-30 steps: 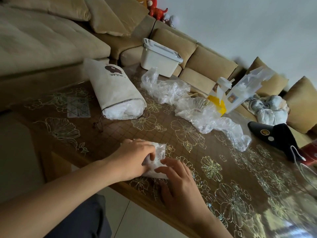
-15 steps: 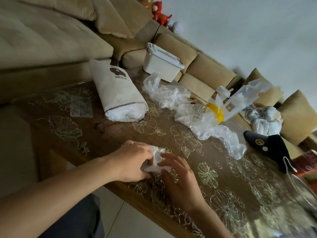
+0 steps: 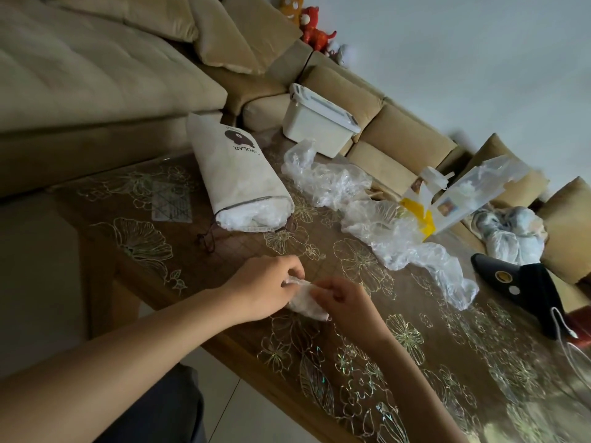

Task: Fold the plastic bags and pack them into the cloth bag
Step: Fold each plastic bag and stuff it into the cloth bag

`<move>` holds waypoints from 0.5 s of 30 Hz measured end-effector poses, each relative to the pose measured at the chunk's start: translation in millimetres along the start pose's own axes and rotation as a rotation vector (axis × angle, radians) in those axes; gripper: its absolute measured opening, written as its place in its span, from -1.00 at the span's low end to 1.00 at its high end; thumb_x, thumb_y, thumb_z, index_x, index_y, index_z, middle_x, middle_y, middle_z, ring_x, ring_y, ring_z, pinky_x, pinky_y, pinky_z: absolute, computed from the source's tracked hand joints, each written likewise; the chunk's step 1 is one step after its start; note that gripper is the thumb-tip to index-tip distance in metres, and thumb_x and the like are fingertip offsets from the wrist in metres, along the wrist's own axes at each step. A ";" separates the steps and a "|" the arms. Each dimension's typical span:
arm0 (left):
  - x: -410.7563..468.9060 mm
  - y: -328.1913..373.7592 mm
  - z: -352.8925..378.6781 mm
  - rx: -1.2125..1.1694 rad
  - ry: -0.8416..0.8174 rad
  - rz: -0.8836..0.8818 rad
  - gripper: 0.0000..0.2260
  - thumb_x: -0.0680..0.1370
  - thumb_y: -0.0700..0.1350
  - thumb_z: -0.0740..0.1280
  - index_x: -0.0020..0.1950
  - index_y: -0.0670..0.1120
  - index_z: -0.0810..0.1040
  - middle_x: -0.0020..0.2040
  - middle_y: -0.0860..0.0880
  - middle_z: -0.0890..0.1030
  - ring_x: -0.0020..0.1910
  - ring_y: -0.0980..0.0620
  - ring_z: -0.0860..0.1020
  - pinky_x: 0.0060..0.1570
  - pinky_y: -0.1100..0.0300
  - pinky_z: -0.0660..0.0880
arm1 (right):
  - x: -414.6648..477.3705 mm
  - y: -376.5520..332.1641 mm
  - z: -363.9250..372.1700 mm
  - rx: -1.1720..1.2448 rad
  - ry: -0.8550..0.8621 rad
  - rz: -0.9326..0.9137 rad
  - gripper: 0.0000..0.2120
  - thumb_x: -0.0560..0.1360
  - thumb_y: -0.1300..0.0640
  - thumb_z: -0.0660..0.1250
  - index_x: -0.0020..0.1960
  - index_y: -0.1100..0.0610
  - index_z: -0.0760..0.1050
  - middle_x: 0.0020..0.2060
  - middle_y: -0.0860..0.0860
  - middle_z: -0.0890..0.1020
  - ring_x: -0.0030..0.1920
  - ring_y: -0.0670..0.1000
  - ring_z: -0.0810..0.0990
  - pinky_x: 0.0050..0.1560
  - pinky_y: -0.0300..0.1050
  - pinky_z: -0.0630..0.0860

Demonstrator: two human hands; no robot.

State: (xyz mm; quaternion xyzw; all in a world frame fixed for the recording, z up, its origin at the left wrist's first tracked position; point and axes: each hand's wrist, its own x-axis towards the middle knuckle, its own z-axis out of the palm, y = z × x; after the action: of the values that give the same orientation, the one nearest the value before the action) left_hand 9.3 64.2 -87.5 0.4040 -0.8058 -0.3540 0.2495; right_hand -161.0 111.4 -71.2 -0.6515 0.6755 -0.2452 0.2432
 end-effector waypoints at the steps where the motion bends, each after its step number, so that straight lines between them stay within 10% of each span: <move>1: 0.7 -0.9 1.2 -0.030 0.040 -0.006 -0.93 0.56 -0.11 0.29 0.02 -0.02 0.53 -0.06 0.00 0.64 -0.14 0.05 0.59 -0.11 0.17 0.50 | 4.2 1.3 1.3 -0.008 -0.017 0.019 -0.85 0.53 0.16 0.33 -0.18 -0.05 0.52 -0.34 -0.11 0.56 -0.40 -0.28 0.45 -0.35 -0.39 0.35; 10: 5.9 -3.3 7.1 0.466 0.128 -0.099 -0.70 0.59 0.05 0.19 0.24 -0.08 0.45 0.16 -0.07 0.36 0.17 -0.04 0.35 0.19 0.10 0.29 | 19.5 3.5 14.8 -0.291 0.045 0.070 -0.70 0.58 -0.04 0.20 -0.30 -0.07 0.25 -0.40 -0.16 0.42 -0.39 -0.15 0.36 -0.39 -0.20 0.27; 15: 6.9 -3.3 7.4 0.399 0.079 -0.153 -0.82 0.58 0.02 0.20 0.04 -0.07 0.44 0.13 -0.07 0.35 0.19 -0.06 0.28 0.22 0.08 0.24 | 12.7 3.0 40.0 -0.480 0.382 -0.009 -0.74 0.60 -0.06 0.15 -0.14 0.11 0.38 -0.32 0.02 0.58 -0.32 0.09 0.56 -0.37 -0.14 0.32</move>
State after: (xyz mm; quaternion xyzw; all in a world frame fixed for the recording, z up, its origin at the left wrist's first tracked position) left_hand 1.9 59.9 -93.8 0.5187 -0.8165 -0.1894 0.1683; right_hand -137.8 98.2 -103.8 -0.6354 0.7448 -0.1977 -0.0499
